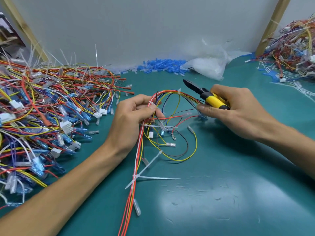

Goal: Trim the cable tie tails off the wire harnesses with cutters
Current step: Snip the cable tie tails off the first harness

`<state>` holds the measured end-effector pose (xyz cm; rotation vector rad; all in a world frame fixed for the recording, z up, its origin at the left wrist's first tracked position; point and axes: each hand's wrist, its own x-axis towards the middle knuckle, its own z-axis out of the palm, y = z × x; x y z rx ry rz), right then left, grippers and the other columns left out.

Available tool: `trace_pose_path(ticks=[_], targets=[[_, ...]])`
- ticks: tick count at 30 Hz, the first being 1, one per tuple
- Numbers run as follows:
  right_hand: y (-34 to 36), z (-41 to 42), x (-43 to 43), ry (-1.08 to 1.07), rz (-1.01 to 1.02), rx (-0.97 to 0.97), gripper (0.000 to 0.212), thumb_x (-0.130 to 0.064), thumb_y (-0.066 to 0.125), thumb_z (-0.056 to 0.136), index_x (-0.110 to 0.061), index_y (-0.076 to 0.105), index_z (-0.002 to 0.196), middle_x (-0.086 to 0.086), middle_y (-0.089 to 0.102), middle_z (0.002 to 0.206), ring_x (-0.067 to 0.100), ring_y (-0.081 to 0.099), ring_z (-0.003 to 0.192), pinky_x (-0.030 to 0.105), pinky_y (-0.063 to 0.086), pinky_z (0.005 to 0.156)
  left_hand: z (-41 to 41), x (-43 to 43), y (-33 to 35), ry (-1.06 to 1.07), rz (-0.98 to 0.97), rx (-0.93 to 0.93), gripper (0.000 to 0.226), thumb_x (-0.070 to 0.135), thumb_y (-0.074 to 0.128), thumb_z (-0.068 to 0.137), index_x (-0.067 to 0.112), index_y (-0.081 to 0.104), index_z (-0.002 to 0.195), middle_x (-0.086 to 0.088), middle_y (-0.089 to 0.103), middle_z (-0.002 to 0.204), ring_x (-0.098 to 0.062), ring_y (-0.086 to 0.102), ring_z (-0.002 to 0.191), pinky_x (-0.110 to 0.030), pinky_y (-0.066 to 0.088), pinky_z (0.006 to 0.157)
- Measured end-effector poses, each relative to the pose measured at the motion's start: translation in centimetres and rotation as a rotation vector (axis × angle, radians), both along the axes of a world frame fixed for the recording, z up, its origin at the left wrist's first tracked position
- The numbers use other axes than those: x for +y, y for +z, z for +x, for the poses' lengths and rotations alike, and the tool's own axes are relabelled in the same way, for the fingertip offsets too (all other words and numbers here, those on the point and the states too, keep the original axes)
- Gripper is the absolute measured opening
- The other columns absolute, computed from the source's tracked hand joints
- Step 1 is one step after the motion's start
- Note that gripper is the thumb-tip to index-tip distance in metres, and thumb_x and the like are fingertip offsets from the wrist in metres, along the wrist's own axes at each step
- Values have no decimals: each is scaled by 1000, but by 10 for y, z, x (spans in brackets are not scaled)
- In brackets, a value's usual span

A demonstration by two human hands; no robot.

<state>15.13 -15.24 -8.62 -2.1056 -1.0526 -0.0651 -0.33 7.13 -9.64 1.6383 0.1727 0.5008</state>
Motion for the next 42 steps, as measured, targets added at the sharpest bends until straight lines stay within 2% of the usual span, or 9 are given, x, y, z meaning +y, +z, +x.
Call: trace_pose_path(ticks=[3, 9, 19, 24, 29, 34, 37, 40, 42], targets=[[0, 0, 0, 4, 15, 2, 47, -47, 77, 92, -18, 46, 72, -9, 40, 57, 11, 33, 54, 26, 27, 51, 0, 1, 0, 9, -7, -1, 25, 22, 59, 92, 6, 71, 106, -12, 77, 88, -21, 66, 75, -39, 49, 75], [2, -1, -2, 1, 14, -11, 42, -40, 81, 91, -18, 50, 72, -5, 43, 58, 11, 34, 55, 25, 27, 51, 3, -1, 2, -55, -119, -28, 28, 28, 55, 99, 7, 69, 110, -9, 68, 93, -20, 54, 72, -27, 45, 59], [2, -2, -4, 100, -43, -43, 36, -44, 77, 89, -19, 55, 76, 3, 43, 59, 13, 31, 55, 26, 26, 50, 2, -3, 7, -28, -204, -86, 44, -11, 52, 97, 12, 65, 131, -6, 64, 119, -14, 55, 111, -27, 44, 102], [1, 0, -4, 127, -68, -64, 36, -40, 78, 92, -20, 53, 75, 4, 44, 59, 14, 31, 54, 26, 26, 49, 2, -6, 9, -7, -234, -117, 45, -13, 52, 94, 12, 66, 129, -2, 69, 119, -9, 60, 113, -26, 45, 106], [3, 2, -5, 117, -98, -107, 34, -49, 72, 89, -25, 51, 76, 0, 44, 56, 16, 31, 54, 29, 28, 49, 2, -6, 9, -15, -371, -106, 32, 22, 65, 89, 10, 73, 118, -3, 73, 108, -10, 68, 94, -19, 54, 83], [2, 1, -7, 151, -114, -124, 30, -43, 73, 92, -24, 56, 78, 1, 45, 56, 17, 34, 55, 31, 29, 49, 2, -3, 9, 7, -408, -64, 21, 19, 69, 89, 8, 74, 105, -3, 73, 92, -13, 66, 78, -21, 57, 67], [2, 0, -6, 174, -107, -118, 31, -37, 77, 94, -24, 54, 77, 1, 44, 57, 17, 33, 55, 27, 27, 49, 3, -3, 9, 80, -345, -79, 14, 14, 73, 83, 10, 76, 96, -1, 73, 84, -9, 66, 69, -18, 55, 68], [2, 0, -6, 177, -112, -127, 31, -34, 78, 94, -23, 54, 77, 1, 43, 56, 17, 33, 56, 26, 28, 50, 3, 0, 9, 163, -208, -97, 10, 9, 79, 83, 12, 82, 91, -10, 72, 90, -17, 63, 82, -24, 50, 82], [2, 0, -6, 179, -117, -138, 30, -34, 78, 94, -24, 55, 78, 1, 44, 56, 17, 34, 56, 26, 28, 50, 3, 3, 9, 171, -185, -82, 8, 11, 80, 82, 14, 84, 87, -10, 74, 90, -17, 64, 81, -22, 52, 78]])
